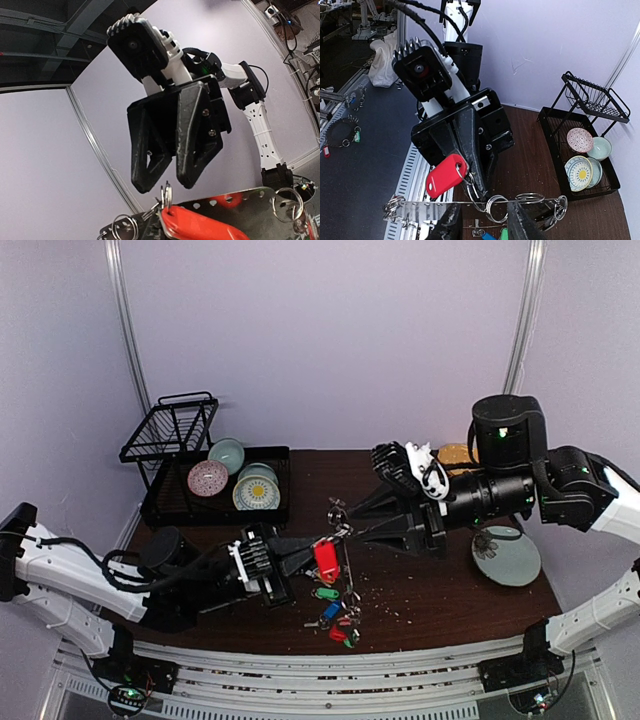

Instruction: Put the keys on the keyring

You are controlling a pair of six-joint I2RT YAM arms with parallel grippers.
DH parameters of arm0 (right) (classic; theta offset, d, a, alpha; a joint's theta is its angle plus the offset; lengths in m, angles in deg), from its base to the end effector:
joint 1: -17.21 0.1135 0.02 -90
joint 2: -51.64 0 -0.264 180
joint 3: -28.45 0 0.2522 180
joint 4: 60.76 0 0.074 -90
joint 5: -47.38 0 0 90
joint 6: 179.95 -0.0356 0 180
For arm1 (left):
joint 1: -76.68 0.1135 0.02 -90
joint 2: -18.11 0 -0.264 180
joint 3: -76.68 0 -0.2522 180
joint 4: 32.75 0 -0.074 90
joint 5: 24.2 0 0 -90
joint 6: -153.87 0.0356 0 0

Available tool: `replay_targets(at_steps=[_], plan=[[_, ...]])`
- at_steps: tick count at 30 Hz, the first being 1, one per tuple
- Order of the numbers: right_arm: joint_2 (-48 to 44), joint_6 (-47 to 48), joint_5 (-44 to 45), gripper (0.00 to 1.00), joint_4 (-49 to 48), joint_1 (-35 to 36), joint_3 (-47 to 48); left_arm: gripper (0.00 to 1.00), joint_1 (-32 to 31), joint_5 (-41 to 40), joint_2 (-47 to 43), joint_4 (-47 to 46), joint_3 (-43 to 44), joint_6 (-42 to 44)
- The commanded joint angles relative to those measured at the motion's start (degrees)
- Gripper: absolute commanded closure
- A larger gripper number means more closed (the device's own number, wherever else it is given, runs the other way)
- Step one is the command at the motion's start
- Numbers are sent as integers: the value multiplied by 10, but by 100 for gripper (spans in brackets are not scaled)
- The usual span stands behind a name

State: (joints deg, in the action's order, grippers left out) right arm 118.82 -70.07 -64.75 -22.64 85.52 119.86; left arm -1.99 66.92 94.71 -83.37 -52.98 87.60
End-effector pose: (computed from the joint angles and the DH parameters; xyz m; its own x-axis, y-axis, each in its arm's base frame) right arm 0.0805 0.2386 0.4347 0.2552 -0.2106 -0.9437 -0.9667 -0.0734 -0.2451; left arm 0.0553 -0.2794 0.3039 0.4701 -0.2982 -0.8307 0.8680 0.3266 0.3740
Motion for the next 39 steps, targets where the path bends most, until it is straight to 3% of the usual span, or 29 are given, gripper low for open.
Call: replay_targets(at_steps=[1,20,27,34,39], plan=[[-5,11,-9,67,25,-3,15,100,5,0,-22,11,28,-35],[8,8,-11,77,2,-3,25,100,5,27,-43,55,34,-52],[16,17,-11,74,7,-3,21,100,5,31,-45,56,34,-53],[19,18,-28,97,6,-3,20,100,5,28,-43,53,36,-51],[16,10,-39,100,-2,-3,12,100,5,28,-43,54,36,-50]])
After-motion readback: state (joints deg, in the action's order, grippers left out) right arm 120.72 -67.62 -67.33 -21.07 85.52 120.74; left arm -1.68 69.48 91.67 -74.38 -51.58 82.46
